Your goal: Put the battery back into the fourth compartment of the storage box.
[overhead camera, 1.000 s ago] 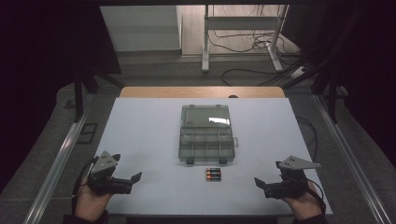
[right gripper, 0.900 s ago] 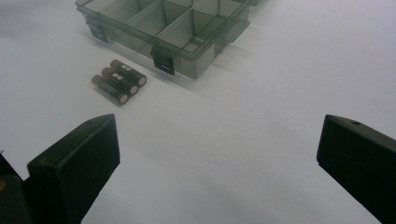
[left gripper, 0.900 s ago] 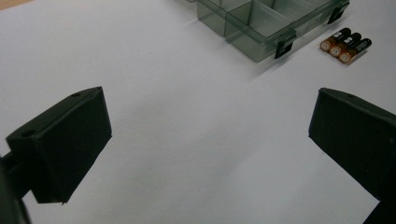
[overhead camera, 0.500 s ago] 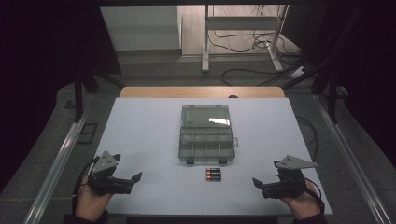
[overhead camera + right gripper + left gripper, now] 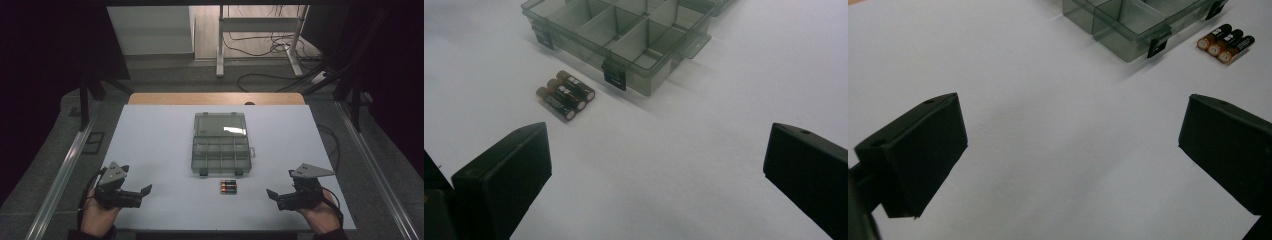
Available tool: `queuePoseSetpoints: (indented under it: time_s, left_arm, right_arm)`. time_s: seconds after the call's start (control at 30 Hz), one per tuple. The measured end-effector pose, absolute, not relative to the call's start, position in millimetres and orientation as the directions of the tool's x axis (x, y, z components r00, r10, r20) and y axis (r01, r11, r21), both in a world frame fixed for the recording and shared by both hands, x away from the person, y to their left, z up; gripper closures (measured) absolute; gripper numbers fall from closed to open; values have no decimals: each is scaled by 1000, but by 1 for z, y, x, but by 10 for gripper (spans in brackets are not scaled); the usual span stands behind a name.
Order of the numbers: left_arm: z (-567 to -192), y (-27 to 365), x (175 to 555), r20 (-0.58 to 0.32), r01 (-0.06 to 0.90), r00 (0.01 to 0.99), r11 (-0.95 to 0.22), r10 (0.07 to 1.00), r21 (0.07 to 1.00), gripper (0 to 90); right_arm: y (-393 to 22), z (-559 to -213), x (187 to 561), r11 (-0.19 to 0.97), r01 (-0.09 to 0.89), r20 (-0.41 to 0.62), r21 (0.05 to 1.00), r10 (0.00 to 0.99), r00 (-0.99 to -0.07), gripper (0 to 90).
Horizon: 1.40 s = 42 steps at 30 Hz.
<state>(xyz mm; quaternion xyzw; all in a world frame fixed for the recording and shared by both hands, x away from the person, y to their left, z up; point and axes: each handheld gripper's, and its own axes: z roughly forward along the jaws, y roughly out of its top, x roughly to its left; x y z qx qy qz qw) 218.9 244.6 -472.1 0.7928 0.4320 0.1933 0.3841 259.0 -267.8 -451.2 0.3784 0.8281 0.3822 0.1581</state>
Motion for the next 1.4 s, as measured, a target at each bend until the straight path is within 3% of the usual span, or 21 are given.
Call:
queuePoseSetpoints:
  time_s: [0.57, 1.4]
  left_arm:
    - [-471, 245, 219, -31, 537, 547, -322, 837, 779, 0]
    - [-472, 245, 220, -35, 543, 553, -328, 832, 773, 0]
  right_arm:
    - [-247, -450, 270, 481, 481, 9, 733, 700, -714, 0]
    - [-212, -449, 297, 504, 538, 58, 675, 691, -720, 0]
